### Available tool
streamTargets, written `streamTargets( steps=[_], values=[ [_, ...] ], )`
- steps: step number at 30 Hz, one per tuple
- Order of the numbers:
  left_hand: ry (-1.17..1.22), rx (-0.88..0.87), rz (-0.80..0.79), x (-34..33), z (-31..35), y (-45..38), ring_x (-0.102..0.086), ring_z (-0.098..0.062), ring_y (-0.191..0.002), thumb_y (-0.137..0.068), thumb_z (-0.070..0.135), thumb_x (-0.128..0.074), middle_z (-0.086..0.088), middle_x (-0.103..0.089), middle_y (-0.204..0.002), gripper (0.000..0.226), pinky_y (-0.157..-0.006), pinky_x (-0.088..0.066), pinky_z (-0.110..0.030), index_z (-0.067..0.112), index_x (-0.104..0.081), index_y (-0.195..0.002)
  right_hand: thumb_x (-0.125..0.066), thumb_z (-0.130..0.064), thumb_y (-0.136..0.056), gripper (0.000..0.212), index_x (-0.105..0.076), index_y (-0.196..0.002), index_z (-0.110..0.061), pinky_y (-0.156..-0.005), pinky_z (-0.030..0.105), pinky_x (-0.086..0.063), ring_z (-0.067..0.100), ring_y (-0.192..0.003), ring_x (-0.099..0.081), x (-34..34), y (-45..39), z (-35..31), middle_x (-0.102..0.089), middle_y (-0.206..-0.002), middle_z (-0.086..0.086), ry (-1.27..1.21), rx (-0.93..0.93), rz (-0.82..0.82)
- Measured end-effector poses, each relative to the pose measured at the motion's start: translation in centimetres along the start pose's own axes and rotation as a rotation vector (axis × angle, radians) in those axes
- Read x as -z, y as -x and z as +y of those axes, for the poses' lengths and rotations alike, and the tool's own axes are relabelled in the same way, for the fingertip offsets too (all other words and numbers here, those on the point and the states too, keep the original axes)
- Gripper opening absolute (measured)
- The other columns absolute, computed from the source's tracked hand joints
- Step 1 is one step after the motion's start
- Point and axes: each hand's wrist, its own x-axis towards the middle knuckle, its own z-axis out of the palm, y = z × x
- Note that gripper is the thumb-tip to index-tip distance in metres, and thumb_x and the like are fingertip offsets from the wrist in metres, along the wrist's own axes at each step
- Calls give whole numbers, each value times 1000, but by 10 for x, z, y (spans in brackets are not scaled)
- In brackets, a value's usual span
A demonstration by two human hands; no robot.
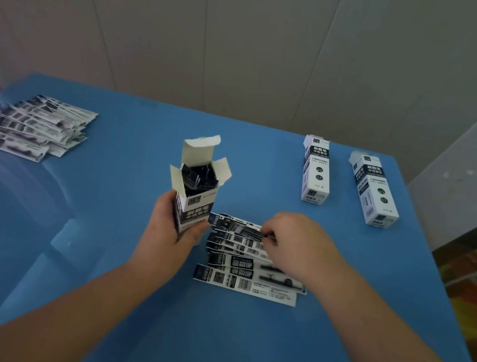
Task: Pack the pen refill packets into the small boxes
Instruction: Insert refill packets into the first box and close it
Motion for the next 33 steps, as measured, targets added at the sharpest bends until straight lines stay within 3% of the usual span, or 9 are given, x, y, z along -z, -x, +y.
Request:
streamTargets(
  steps=[3,6,10,17,20,24,27,33],
  values=[
    [20,12,-13,0,1,0,-56,16,-106,-92,19,-72,42,-56,-109,49,-76,-44,0,34,-40,-126,-60,-26,-95,17,-76,-101,-28,-70,33,-52,18,-84,-62,7,-4,3,-70,-94,-7,-23,-26,-5],
    [19,23,-17,0,3,1,-55,17,-107,-92,20,-71,44,-55,-111,49,-75,-44,1,40,-40,-124,-58,-28,-97,17,-75,-96,-25,-61,30,-43,19,-77,-58,6,-5,1,-63,-84,-5,58,-1,-25],
    [-5,25,-6,2,6,2,-54,18,-108,-92,22,-72,43,-54,-112,53,-78,-42,1,57,-39,-113,-54,-25,-99,20,-69,-88,-19,-65,35,-52,22,-79,-61,5,-7,-2,-62,-87,-1,89,12,-27],
    [6,34,-4,2,5,2,-55,15,-109,-91,19,-72,29,-58,-116,51,-79,-44,-1,47,-39,-118,-60,-23,-96,14,-73,-92,-20,-69,36,-53,24,-89,-63,-5,-12,-6,-63,-94,0,165,77,-60],
    [12,34,-10,1,7,2,-55,16,-107,-92,18,-72,37,-55,-113,51,-77,-44,0,42,-39,-121,-60,-26,-97,15,-68,-88,-16,-72,37,-54,24,-90,-63,-14,-12,-7,-61,-95,1,199,82,-107],
    [25,24,1,0,7,2,-56,15,-106,-91,16,-72,32,-57,-113,50,-77,-44,-1,46,-41,-116,-59,-24,-94,14,-69,-90,-15,-70,36,-53,24,-92,-62,-18,-10,-9,-60,-95,1,217,99,-83],
    [4,13,-6,0,7,2,-56,16,-106,-91,17,-72,39,-56,-110,49,-78,-43,0,45,-41,-117,-59,-14,-92,12,-71,-95,-15,-70,35,-53,23,-94,-60,-21,-8,-11,-59,-96,1,237,105,-94],
    [18,10,8,0,7,2,-57,15,-105,-91,16,-72,22,-57,-117,50,-75,-44,0,43,-41,-118,-58,-6,-88,15,-67,-95,-14,-69,33,-47,22,-99,-57,-28,-6,-14,-60,-98,1,236,62,-77]
  ],
)
